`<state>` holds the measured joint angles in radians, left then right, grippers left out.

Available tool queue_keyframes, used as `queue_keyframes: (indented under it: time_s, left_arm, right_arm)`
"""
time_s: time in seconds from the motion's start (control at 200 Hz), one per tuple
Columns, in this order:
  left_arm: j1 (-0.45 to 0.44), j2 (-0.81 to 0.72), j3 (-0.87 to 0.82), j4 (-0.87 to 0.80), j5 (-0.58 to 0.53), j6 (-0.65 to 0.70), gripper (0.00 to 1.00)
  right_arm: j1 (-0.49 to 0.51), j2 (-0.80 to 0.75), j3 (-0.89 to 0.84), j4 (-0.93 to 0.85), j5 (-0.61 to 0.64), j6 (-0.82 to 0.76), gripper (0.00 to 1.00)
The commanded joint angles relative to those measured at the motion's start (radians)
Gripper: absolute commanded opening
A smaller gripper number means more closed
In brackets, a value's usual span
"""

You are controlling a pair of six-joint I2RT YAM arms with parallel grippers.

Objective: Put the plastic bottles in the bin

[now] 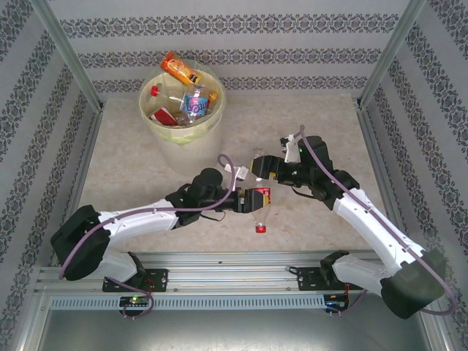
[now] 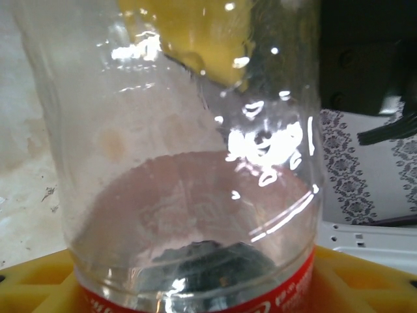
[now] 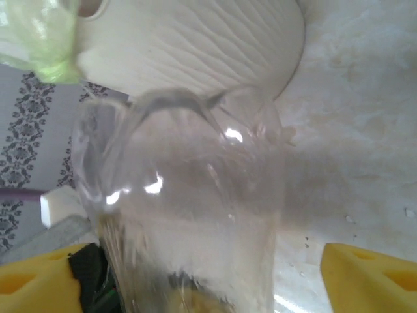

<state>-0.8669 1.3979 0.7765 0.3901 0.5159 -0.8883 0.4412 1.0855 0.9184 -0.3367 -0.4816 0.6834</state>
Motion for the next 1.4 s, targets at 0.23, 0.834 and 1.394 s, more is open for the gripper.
queue_keyframes:
  time_s: [0.23, 0.834, 1.394]
  left_arm:
    - [0.098, -0.205, 0.110, -0.420, -0.028, 0.119, 0.64]
    - [0.469, -0.134, 0.807, -1.182, -0.183, 0.284, 0.64]
    - [0.740, 0.186, 1.155, -1.264, -0.176, 0.273, 0.64]
  right_arm:
    - [0.000, -0.218, -0.036, -0.041, -0.042, -0.039, 0.98]
    - [-0.001, -0.284, -0.020, -0.103, -0.047, -0.075, 0.98]
    - [-0.004, -0.310, -0.012, -0.173, -0.011, -0.104, 0.98]
